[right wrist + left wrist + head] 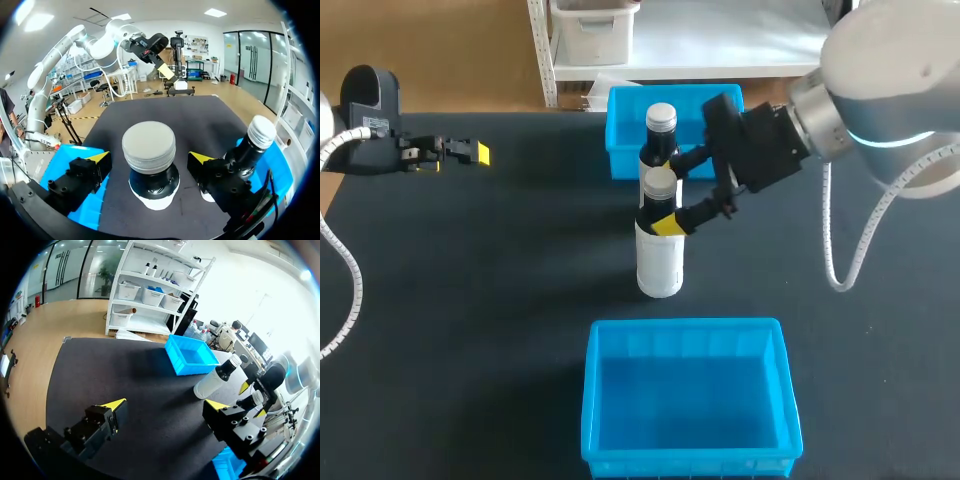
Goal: Pick up the bottle, and place it in the far bin if it is heavy, or in the near bin if it is light.
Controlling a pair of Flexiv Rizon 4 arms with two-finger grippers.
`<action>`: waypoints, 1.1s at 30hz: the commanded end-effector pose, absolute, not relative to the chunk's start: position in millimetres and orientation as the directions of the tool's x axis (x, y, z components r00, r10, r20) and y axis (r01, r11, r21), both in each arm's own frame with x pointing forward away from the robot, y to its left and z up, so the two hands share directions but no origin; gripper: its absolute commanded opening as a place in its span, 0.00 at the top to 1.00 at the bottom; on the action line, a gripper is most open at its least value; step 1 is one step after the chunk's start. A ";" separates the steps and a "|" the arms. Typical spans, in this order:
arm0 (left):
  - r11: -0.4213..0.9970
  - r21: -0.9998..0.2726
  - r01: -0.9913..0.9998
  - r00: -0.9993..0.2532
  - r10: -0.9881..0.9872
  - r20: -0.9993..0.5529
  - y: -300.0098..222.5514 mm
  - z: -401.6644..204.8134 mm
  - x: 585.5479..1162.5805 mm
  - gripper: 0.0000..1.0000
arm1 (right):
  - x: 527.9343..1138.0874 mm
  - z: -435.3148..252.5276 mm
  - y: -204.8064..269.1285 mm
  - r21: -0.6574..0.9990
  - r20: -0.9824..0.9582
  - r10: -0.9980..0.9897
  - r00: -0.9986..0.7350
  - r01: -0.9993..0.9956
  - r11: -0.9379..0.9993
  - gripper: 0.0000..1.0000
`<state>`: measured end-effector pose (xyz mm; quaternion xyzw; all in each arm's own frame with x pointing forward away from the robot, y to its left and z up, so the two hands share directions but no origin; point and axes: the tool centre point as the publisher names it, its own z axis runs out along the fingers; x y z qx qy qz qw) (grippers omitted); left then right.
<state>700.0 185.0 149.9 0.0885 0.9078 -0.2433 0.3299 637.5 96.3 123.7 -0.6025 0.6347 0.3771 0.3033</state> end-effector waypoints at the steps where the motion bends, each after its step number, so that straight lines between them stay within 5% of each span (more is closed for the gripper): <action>1: 0.866 -0.383 0.321 -0.767 0.000 -0.642 184.9 149.9 700.0 0.00 | 641.6 120.6 100.5 0.117 -0.843 -0.531 -0.090 -0.993 -0.018 0.00; 13: 0.866 -0.383 0.321 -0.767 0.000 -0.642 184.9 149.9 700.0 0.00 | 642.9 116.7 103.0 0.126 -0.843 -0.529 -0.097 -0.992 -0.018 0.01; 26: 0.866 -0.383 0.321 -0.767 0.000 -0.642 184.9 149.9 700.0 0.00 | 640.8 115.7 103.9 0.125 -0.848 -0.521 -0.095 -0.992 -0.024 0.50; 33: 0.866 -0.383 0.321 -0.767 0.000 -0.642 184.9 149.9 700.0 0.00 | 639.0 115.0 104.7 0.124 -0.849 -0.521 -0.090 -0.992 -0.031 0.62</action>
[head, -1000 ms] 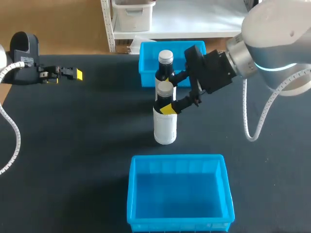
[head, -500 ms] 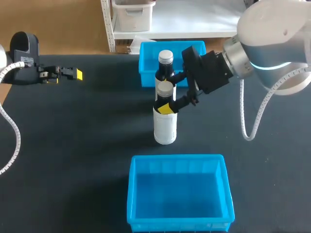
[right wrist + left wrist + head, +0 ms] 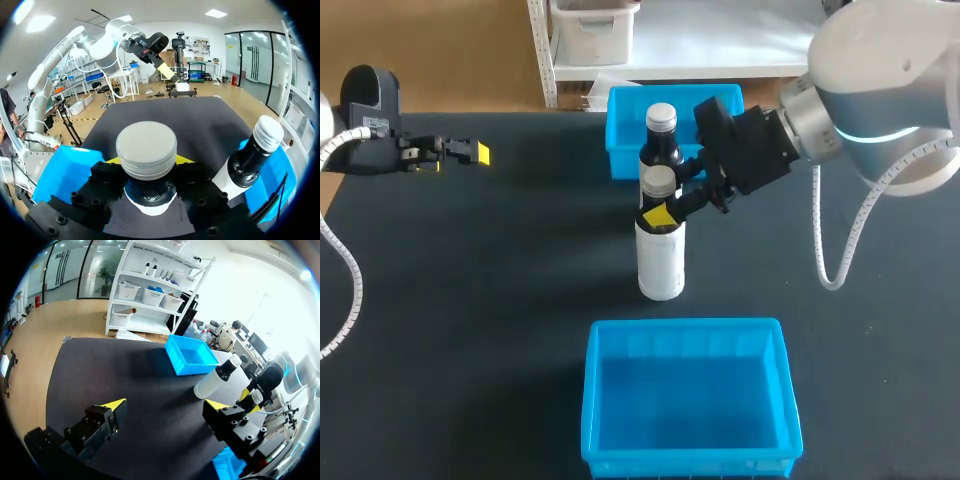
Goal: Pick up the bottle, and place it in the far bin if it is heavy, or in the near bin if it is light.
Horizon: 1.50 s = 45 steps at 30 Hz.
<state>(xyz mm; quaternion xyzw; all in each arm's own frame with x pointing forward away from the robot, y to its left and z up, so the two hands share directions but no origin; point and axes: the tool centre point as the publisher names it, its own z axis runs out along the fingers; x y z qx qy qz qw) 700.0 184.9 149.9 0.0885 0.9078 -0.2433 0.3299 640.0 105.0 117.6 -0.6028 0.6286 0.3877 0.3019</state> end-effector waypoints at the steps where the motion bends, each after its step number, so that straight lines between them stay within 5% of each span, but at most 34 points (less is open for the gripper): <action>1: 0.866 -0.383 0.321 -0.767 0.000 -0.642 184.9 149.9 700.0 0.00 | 638.6 115.0 104.8 0.124 -0.849 -0.520 -0.090 -0.992 -0.031 0.66; 5: 0.866 -0.383 0.321 -0.767 0.000 -0.642 184.9 149.9 700.0 0.00 | 637.1 116.1 104.6 0.119 -0.851 -0.519 -0.085 -0.992 -0.032 1.00; 45: 0.866 -0.383 0.321 -0.767 0.000 -0.642 184.9 149.9 700.0 0.00 | 621.1 230.3 7.6 0.028 -0.835 -0.536 -0.125 -0.982 0.185 1.00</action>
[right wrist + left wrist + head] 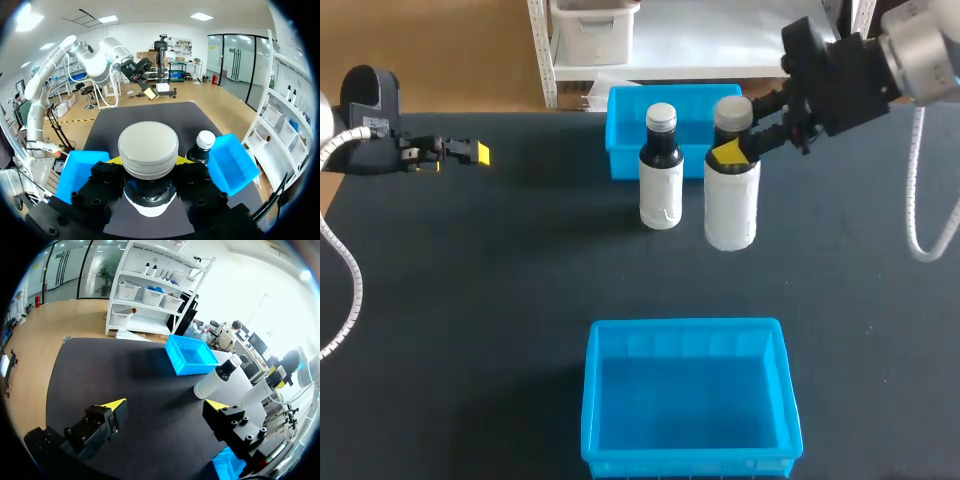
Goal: Pick up the bottle, and place it in the far bin if it is heavy, or in the near bin if it is light.
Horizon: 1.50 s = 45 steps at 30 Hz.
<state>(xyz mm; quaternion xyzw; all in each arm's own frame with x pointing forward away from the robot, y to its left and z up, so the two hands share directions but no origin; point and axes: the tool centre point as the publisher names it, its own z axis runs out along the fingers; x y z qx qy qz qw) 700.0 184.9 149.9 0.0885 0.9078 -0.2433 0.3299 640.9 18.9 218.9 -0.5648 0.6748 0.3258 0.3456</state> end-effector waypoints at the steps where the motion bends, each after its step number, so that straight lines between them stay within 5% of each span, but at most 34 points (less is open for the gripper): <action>1: 0.866 -0.383 0.321 -0.767 0.000 -0.642 184.9 149.9 700.0 0.00 | 618.1 232.7 6.7 0.029 -0.836 -0.535 -0.126 -0.982 0.187 1.00; 45: 0.866 -0.383 0.321 -0.767 0.000 -0.642 184.9 149.9 700.0 0.00 | 482.6 244.4 95.3 0.056 -0.887 -0.457 0.068 -0.966 -0.252 1.00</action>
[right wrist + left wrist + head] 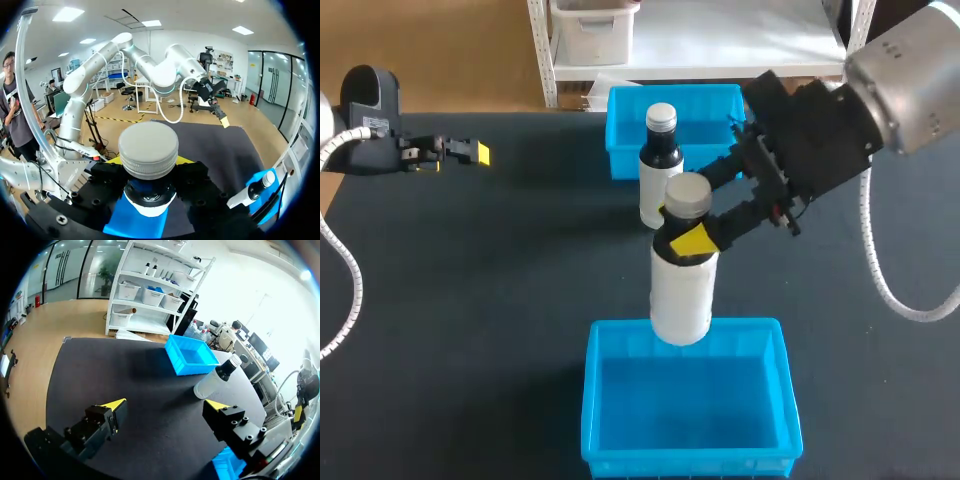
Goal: Pick up the bottle, and place it in the far bin if it is heavy, or in the near bin if it is light.
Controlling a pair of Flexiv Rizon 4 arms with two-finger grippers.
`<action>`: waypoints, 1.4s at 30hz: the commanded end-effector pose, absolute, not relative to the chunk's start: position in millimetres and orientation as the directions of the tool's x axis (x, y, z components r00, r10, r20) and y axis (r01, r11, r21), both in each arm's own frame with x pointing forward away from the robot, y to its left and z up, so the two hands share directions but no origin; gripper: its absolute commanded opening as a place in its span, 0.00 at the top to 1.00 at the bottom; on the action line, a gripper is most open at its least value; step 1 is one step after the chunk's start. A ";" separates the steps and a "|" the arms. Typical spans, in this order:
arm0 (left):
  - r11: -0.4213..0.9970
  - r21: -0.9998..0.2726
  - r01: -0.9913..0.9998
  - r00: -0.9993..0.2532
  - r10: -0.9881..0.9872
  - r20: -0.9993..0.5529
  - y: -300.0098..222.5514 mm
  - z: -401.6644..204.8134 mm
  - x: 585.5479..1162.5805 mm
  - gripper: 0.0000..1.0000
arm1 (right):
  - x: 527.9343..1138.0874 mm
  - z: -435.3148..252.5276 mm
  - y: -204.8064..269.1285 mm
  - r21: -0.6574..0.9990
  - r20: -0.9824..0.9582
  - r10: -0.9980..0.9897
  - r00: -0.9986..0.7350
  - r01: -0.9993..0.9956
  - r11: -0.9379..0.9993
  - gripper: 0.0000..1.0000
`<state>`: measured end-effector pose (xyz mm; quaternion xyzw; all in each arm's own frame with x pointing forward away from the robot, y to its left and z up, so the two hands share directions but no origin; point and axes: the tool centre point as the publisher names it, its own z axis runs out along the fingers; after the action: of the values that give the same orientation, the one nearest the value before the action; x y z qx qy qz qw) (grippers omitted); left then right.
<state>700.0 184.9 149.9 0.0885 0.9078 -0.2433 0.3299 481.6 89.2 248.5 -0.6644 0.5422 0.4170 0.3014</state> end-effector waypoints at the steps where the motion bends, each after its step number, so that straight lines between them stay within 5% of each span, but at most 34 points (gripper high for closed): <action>1: 0.866 -0.383 0.321 -0.767 0.000 -0.642 184.9 149.9 700.0 0.00 | 480.2 242.9 97.4 0.058 -0.888 -0.454 0.068 -0.964 -0.259 1.00; 42: 0.866 -0.383 0.321 -0.767 0.000 -0.642 184.9 149.9 700.0 0.00 | 442.9 163.7 120.0 0.087 -0.895 -0.425 0.136 -0.881 -0.465 1.00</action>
<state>700.0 184.9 149.9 0.0885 0.9078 -0.2433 0.3299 445.4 124.1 165.0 -0.7155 0.4562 0.4728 0.2377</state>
